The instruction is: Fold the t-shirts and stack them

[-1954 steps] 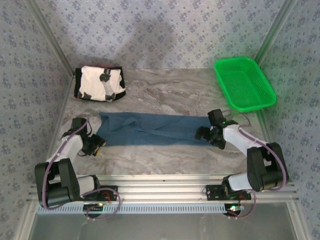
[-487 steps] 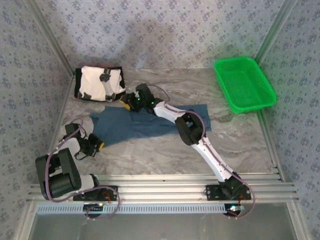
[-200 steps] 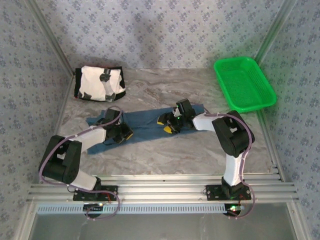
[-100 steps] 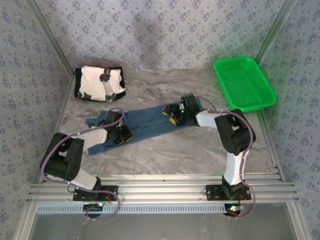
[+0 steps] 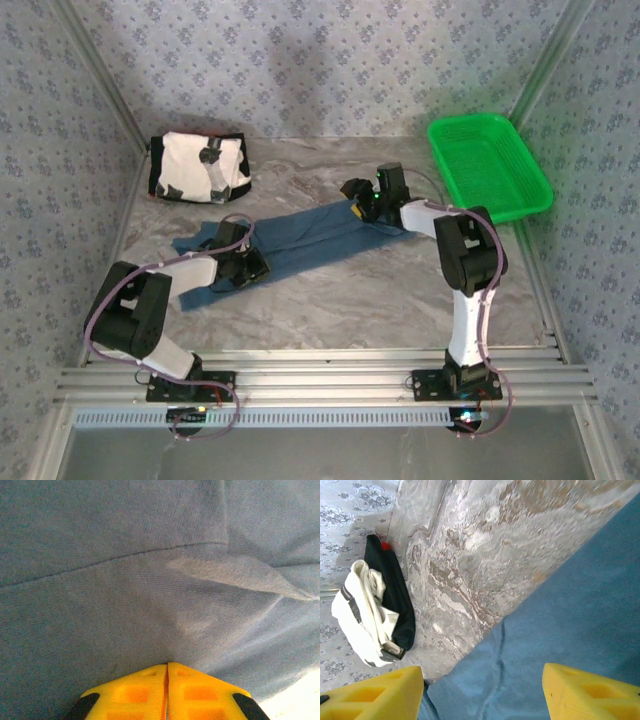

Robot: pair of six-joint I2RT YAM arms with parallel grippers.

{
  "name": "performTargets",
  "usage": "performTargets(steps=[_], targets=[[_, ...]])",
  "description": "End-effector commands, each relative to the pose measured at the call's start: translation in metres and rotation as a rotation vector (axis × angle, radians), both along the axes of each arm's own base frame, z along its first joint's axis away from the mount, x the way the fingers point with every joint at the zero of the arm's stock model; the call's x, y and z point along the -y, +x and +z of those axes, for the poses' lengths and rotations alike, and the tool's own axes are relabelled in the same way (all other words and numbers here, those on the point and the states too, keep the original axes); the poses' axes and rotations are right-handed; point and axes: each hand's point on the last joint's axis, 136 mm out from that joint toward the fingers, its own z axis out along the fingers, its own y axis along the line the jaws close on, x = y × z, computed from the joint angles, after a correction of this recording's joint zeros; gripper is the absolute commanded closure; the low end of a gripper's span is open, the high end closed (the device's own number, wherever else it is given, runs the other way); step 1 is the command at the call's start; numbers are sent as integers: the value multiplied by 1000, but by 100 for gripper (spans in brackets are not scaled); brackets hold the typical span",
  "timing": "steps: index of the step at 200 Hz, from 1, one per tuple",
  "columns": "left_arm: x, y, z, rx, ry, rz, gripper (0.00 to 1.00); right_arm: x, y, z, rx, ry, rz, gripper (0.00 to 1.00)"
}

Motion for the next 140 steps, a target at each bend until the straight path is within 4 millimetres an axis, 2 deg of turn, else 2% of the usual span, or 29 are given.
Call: performTargets(steps=[1,20,25,34,54,67,105,140], targets=[[-22,-44,-37,-181,123,-14,90,12,-22,31,-22,-54,57,33],[-20,-42,-33,-169,113,-13,91,25,-53,37,-75,-65,61,34],[-19,-41,-32,-165,110,-13,90,31,-67,25,-115,-67,54,33],[-17,-39,-30,-155,102,-13,90,39,-81,19,-148,-53,33,34],[-14,-36,-27,-142,93,-18,90,57,-98,0,-197,-24,-28,38],[-13,-36,-27,-142,86,-20,90,65,-99,-10,-216,10,-60,42],[-12,-36,-25,-137,86,-25,90,72,-82,-26,-215,58,-108,52],[-15,-38,-23,-135,94,-22,90,77,-68,-34,-206,83,-155,53]])
